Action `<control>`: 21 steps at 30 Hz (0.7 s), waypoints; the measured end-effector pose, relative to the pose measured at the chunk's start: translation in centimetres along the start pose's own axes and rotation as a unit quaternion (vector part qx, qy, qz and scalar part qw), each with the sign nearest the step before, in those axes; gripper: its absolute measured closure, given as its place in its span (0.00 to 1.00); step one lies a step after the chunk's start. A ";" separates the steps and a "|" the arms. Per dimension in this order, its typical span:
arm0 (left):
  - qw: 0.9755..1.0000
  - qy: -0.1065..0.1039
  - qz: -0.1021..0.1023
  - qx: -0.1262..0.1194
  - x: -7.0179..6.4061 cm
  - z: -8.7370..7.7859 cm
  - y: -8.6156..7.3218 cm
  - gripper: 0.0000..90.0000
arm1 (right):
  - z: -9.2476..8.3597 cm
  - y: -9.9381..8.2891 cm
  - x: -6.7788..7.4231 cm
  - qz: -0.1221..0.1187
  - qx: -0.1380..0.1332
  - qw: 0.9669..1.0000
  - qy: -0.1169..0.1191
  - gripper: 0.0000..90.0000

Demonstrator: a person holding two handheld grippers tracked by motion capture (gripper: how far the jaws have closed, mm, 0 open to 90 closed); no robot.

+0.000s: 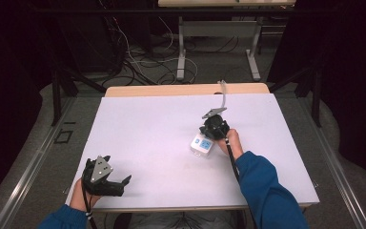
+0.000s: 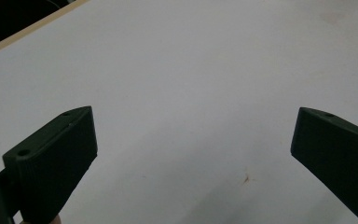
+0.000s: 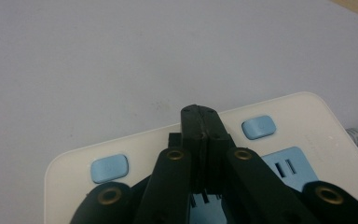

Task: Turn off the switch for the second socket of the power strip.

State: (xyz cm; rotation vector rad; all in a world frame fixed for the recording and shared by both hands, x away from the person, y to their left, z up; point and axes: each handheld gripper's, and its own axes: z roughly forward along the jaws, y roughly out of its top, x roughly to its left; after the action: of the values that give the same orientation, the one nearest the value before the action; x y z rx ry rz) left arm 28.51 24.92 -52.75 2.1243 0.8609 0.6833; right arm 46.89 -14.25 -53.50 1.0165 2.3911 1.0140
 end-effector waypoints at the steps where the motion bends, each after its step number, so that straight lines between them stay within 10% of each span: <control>1: 1.000 -0.001 -0.002 0.000 0.0 0.0 0.0 0.00 | 0.0 0.0 0.0 0.000 0.000 1.000 -0.001 1.00; 21: 1.000 -0.003 0.003 0.004 -0.1 0.2 0.1 0.00 | 0.0 0.1 0.1 -0.002 0.004 1.000 -0.004 1.00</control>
State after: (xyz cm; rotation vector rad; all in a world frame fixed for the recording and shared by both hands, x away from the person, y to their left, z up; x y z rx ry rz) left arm 28.59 24.72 -52.83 2.1359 0.8553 0.6768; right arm 46.89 -14.14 -53.47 1.0157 2.3921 0.9970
